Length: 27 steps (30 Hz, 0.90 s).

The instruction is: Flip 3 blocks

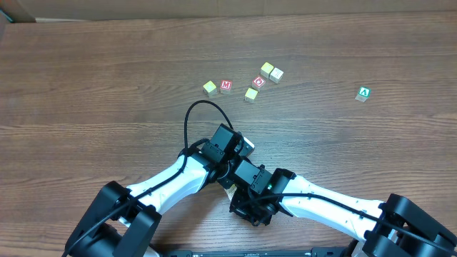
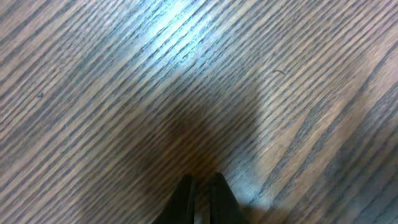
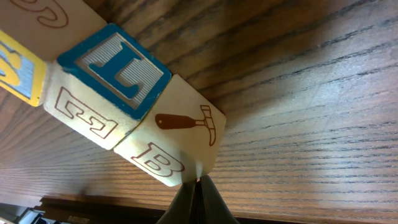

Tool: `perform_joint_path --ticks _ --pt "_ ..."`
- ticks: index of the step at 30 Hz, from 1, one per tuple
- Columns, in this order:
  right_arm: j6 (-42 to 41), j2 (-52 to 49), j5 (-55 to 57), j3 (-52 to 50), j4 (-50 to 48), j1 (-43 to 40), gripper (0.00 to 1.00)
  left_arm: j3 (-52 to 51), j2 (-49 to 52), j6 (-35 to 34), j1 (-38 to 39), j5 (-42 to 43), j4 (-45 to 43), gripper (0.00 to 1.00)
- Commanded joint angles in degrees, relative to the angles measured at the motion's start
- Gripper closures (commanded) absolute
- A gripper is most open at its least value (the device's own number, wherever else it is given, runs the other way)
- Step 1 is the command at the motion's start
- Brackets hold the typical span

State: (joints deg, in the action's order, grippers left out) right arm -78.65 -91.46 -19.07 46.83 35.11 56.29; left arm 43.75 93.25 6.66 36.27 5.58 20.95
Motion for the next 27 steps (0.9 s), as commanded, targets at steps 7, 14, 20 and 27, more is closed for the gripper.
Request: perform_joint_path --ticks 7,14,20,27 --pt "-0.85 0.02 1.01 0.26 -0.37 0.35 0.96 -0.87 1.18 2.16 0.13 1.97 -0.48 0.96" --pt "-0.9 0.02 0.98 0.26 -0.39 0.39 0.96 -0.87 1.18 2.36 0.13 1.97 -0.87 0.96" --pt "-0.9 0.02 0.98 0.26 -0.39 0.39 0.96 -0.87 1.18 2.36 0.13 1.99 -1.44 0.96" --pt "-1.09 0.02 1.01 0.26 -0.85 0.7 0.96 -0.87 1.2 2.38 0.13 2.03 -1.57 0.96"
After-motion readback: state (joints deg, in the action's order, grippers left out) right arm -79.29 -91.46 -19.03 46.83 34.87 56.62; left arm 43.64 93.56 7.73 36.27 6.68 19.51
